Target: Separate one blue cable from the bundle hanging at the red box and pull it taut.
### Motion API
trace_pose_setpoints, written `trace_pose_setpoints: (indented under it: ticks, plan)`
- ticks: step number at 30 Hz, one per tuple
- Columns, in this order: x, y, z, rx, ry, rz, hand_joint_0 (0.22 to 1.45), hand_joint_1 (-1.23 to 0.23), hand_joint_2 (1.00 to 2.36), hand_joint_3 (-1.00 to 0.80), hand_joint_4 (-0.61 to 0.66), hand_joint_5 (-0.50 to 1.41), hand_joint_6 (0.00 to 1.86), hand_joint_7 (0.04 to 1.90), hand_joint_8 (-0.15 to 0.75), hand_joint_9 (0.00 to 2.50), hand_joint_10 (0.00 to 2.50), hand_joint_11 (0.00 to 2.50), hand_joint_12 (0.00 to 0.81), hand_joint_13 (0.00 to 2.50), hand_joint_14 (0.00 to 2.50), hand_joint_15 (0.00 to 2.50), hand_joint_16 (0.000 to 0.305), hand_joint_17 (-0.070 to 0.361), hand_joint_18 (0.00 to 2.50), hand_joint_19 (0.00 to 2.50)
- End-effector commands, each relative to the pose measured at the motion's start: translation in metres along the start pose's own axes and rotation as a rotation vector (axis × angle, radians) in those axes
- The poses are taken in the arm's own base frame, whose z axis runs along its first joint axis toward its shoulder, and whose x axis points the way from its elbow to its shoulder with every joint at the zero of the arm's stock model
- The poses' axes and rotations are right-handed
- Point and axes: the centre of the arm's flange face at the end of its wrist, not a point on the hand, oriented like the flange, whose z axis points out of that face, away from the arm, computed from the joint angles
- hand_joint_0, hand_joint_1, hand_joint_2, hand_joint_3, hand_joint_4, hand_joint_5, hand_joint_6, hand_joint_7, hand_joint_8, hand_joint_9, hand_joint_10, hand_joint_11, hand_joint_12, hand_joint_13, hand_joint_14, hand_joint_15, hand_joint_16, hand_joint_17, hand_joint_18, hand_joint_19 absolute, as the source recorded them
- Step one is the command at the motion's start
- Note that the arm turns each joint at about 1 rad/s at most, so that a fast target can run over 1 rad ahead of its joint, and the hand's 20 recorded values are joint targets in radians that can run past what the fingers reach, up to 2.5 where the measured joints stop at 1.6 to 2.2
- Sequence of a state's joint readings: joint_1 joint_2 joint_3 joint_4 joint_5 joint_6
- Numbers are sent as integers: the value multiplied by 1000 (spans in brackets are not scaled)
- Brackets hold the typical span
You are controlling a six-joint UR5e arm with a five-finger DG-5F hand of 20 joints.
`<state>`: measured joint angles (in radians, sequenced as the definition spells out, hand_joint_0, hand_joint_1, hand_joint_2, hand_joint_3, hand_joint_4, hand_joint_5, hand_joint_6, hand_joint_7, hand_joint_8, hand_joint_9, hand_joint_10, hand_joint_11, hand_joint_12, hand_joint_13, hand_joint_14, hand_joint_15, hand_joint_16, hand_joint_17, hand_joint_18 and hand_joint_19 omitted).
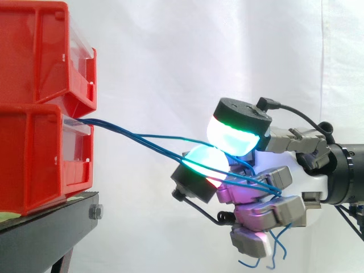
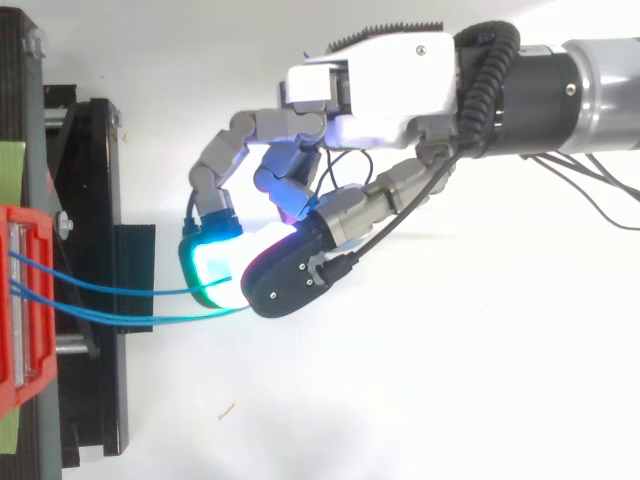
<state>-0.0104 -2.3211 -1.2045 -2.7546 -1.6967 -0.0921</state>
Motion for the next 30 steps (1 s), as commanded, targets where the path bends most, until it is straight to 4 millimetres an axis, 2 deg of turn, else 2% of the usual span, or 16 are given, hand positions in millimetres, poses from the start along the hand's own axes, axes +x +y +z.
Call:
trace_pose_setpoints:
  ticks: [1, 2, 3, 7, 8, 11, 16, 17, 19, 20, 24, 26, 27, 28, 29, 30]
  plan:
    - [-3, -1, -5, 30, 1, -13, 614, -792, 1010, -52, -163, -166, 894, 931, 325, 717, 2025, 1074, 374, 1033, 928, 1371, 44, 100, 1073, 953]
    - [-3, 0, -5, 29, 1, -13, 613, -794, 1010, -53, -164, -165, 895, 915, 326, 703, 2076, 1053, 368, 961, 1281, 1239, 45, 100, 1076, 990]
    - [-3, 0, -5, 29, 1, -11, 613, -795, 1010, -57, -161, -165, 894, 919, 324, 698, 2086, 1055, 368, 932, 1493, 1183, 45, 100, 1085, 1029]
    - [-5, 0, -5, 29, -2, -11, 615, -796, 1010, -69, -161, -165, 893, 914, 322, 683, 2137, 1047, 358, 882, 1780, 1193, 44, 98, 1152, 1171]
    - [-5, 0, -6, 31, -2, -11, 616, -798, 1010, -72, -162, -165, 893, 912, 323, 676, 2166, 1047, 352, 853, 1941, 1164, 43, 98, 1177, 1242]
    - [-9, -1, -7, 31, -5, -11, 614, -799, 1011, -70, -163, -165, 891, 919, 326, 668, 2198, 1045, 349, 814, 2141, 1182, 43, 97, 1220, 1352]
    - [-13, 0, -9, 28, 7, -13, 607, -804, 1010, -9, -179, -162, 895, 949, 339, 653, 2311, 949, 364, 814, 2220, 1134, 46, 103, 1279, 1359]
    - [-15, 1, -10, 27, 7, -13, 607, -804, 1009, -8, -175, -161, 896, 944, 345, 659, 2270, 943, 369, 849, 2051, 1119, 46, 105, 1282, 1324]
    - [-16, 7, -11, 22, 3, -20, 607, -804, 1009, -7, -177, -161, 897, 943, 347, 680, 2141, 936, 368, 878, 1887, 1121, 46, 104, 1269, 1303]
    - [-18, 7, -11, 24, 2, -22, 606, -804, 1009, -2, -177, -161, 897, 947, 349, 683, 2144, 902, 374, 925, 1634, 1171, 47, 106, 1265, 1281]
    - [-22, 21, -20, 47, 1, -49, 607, -801, 1008, 3, -179, -159, 898, 955, 356, 716, 2033, 920, 386, 1015, 1139, 1249, 48, 107, 1237, 1214]
    - [-22, 21, -21, 58, 2, -54, 607, -800, 1008, 8, -181, -159, 899, 956, 356, 719, 2022, 919, 396, 1089, 699, 1314, 48, 107, 1220, 1152]
    - [-22, 22, -22, 65, 3, -57, 608, -800, 1008, 8, -181, -159, 899, 955, 352, 719, 2015, 925, 403, 1103, 578, 1341, 48, 108, 1209, 1139]
    - [-21, 26, -25, 75, 6, -62, 608, -798, 1008, 9, -180, -159, 899, 958, 356, 739, 1909, 956, 411, 1137, 271, 1387, 48, 107, 1177, 1101]
    - [-21, 26, -26, 86, 8, -67, 608, -798, 1008, 9, -181, -159, 899, 962, 359, 785, 1544, 1020, 418, 1164, 0, 1411, 48, 108, 1154, 1090]
    - [-21, 26, -27, 92, 6, -70, 608, -798, 1009, 9, -180, -159, 899, 965, 364, 794, 1429, 1040, 418, 1155, 1, 1393, 48, 109, 1150, 1086]
